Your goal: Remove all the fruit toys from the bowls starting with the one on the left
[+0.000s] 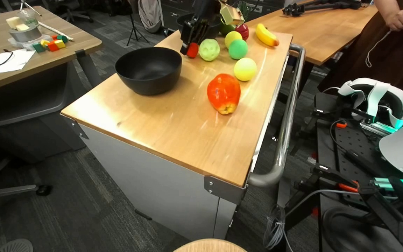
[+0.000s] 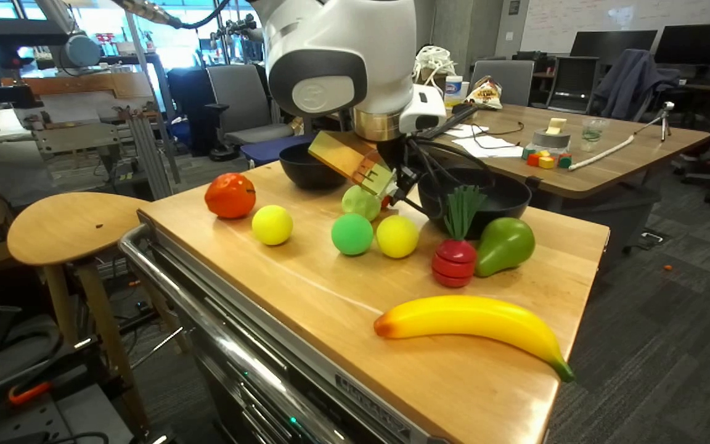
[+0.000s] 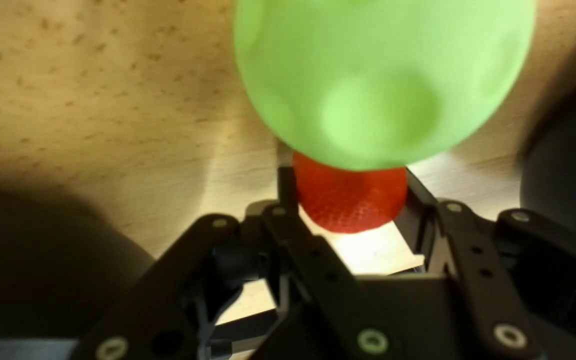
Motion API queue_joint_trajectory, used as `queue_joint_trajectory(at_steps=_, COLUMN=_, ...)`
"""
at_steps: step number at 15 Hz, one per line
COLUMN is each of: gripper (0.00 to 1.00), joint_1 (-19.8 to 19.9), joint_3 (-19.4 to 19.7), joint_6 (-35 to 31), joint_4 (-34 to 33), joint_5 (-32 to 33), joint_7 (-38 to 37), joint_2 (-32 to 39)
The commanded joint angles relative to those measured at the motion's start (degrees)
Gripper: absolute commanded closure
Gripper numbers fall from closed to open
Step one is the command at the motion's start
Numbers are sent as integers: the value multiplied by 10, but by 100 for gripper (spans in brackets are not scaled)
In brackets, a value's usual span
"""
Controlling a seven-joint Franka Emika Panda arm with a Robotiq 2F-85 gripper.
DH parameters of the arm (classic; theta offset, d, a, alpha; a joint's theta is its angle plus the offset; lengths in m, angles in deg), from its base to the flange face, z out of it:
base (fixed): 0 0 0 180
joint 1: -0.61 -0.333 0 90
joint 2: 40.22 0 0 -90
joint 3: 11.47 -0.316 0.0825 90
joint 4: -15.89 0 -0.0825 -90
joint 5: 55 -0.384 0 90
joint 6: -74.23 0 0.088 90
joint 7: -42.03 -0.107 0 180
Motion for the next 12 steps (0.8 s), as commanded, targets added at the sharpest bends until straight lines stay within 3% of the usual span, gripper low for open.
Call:
queue_joint_trajectory(at_steps=1, gripper=77, joint_1=17, joint_3=-13, joint_6=-6, joint_4=-15, joint_5=-18, joint_7=41, joint_2=24)
queue_joint_trajectory(at_steps=2, gripper=31, joint_1=16, joint_3=-11, joint_6=-8, joint_4=-11, joint_5=-14, joint_7=39, joint_2=22)
queue_joint_trajectory(at_steps=7, gripper=0, joint_1=1, joint_3=-2, joint_6=-13, joint_4=16, joint_5=5, joint_7=22, joint_2=-4)
queue_joint_trajectory(at_steps=12, gripper=0, joint_1=-21, joint_3=-19, joint_6=-32, joint_4=105, joint_5=9, joint_7=43, joint_2=-128)
